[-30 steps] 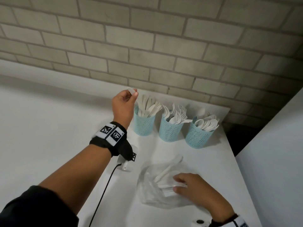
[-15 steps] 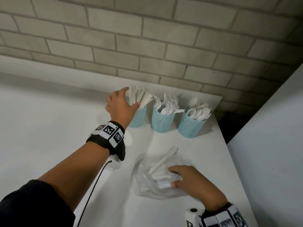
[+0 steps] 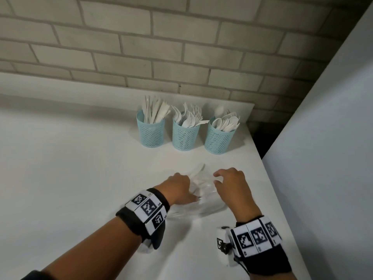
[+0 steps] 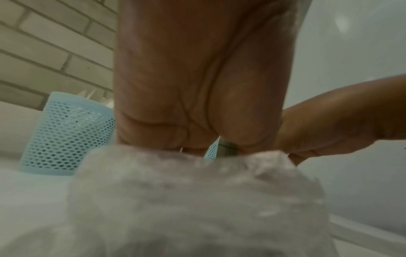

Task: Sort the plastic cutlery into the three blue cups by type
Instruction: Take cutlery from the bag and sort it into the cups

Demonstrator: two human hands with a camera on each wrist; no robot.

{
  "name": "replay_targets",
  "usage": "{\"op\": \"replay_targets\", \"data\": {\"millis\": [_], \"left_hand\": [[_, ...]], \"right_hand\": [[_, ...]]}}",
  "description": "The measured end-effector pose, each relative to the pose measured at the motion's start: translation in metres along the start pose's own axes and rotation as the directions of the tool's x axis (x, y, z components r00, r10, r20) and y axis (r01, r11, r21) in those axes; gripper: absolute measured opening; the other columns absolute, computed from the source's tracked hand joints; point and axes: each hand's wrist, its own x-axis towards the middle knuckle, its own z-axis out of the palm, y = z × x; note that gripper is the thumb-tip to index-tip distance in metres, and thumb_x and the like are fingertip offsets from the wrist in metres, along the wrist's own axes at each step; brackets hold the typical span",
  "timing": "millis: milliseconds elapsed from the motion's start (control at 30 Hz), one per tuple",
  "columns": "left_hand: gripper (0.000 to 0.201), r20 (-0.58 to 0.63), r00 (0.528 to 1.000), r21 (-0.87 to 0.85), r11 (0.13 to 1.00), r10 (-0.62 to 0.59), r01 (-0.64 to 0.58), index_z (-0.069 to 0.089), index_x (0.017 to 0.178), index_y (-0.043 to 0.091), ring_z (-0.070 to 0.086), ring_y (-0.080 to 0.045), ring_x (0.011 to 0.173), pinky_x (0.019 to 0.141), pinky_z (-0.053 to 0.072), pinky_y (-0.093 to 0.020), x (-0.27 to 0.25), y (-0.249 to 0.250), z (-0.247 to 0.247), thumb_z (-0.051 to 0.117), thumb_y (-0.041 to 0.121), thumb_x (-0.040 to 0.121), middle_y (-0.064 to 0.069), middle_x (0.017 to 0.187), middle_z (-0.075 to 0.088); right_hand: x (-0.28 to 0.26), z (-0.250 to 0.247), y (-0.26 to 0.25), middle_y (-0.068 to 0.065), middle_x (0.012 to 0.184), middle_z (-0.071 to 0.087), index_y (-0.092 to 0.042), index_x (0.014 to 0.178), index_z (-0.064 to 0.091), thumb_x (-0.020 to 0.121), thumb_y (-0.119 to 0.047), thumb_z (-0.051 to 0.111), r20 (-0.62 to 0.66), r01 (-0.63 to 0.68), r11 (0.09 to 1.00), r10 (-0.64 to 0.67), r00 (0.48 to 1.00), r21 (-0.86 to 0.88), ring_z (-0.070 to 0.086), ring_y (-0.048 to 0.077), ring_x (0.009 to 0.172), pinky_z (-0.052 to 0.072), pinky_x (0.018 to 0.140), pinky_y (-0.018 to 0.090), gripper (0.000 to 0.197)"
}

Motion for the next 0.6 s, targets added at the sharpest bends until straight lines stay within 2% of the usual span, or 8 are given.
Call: {"op": "replay_targets", "data": {"millis": [100,267,333,400,500,600], "left_hand": [[0.073,0.006,1.0,-0.022,1.0,-0.018,0.018,0.039,0.13,0.008,0.046,-0.028,0.118,0.094,0.041,-0.033,-0.003,0.002,0.007,0.064,0.053,0.079,-0.01,0.13,0.044],[0.067,0.001,1.0,-0.036,0.999,0.006,-0.006,0.038,0.127,0.011,0.039,-0.027,0.119,0.095,0.039,-0.035,-0.003,-0.003,0.018,0.066,0.046,0.077,-0.008,0.126,0.043],[0.065,0.006,1.0,-0.03,1.0,0.01,-0.009,0.039,0.126,0.011,0.037,-0.027,0.118,0.094,0.04,-0.036,-0.003,-0.003,0.02,0.066,0.044,0.077,-0.008,0.124,0.044],[0.061,-0.006,0.999,0.0,1.0,0.031,-0.031,0.041,0.123,0.009,0.037,-0.028,0.116,0.094,0.04,-0.036,-0.004,-0.002,0.021,0.064,0.045,0.079,-0.008,0.121,0.043],[0.056,-0.079,0.996,0.026,0.999,0.046,-0.044,0.043,0.117,0.007,0.041,-0.029,0.113,0.096,0.038,-0.035,0.0,-0.004,0.025,0.058,0.05,0.083,-0.009,0.119,0.043],[0.053,-0.157,0.987,-0.068,0.997,0.023,-0.034,0.043,0.113,0.009,0.045,-0.028,0.109,0.088,0.04,-0.031,0.005,-0.011,0.025,0.068,0.041,0.079,-0.007,0.115,0.043]], "right_hand": [[0.004,0.005,0.003,0.008,0.13,0.054,-0.019,0.127,0.055,0.095,-0.024,0.047,0.123,-0.089,0.996,0.086,0.989,0.016,0.05,0.025,0.119,0.043,0.098,0.032,0.034],[0.009,0.009,0.005,0.011,0.13,0.056,-0.008,0.129,0.051,0.093,-0.008,0.047,0.204,-0.131,0.99,0.117,0.972,0.057,0.054,0.026,0.118,0.043,0.094,0.028,0.036],[0.012,0.011,0.006,0.013,0.127,0.057,-0.004,0.124,0.053,0.091,-0.006,0.047,0.208,-0.141,0.988,0.124,0.97,0.069,0.055,0.027,0.115,0.044,0.092,0.028,0.034],[0.015,0.012,0.005,0.013,0.123,0.059,-0.003,0.119,0.055,0.09,-0.005,0.046,0.176,-0.158,0.98,0.136,0.975,0.122,0.056,0.028,0.112,0.044,0.087,0.027,0.03],[0.016,0.015,0.002,0.013,0.117,0.061,-0.001,0.112,0.058,0.09,-0.001,0.042,0.049,-0.163,0.948,0.156,0.987,0.273,0.057,0.027,0.106,0.04,0.078,0.023,0.028],[0.013,0.023,-0.004,0.012,0.114,0.063,-0.002,0.112,0.059,0.092,-0.001,0.042,-0.059,-0.15,0.847,0.209,0.976,0.51,0.058,0.024,0.102,0.039,0.077,0.021,0.026]]}}
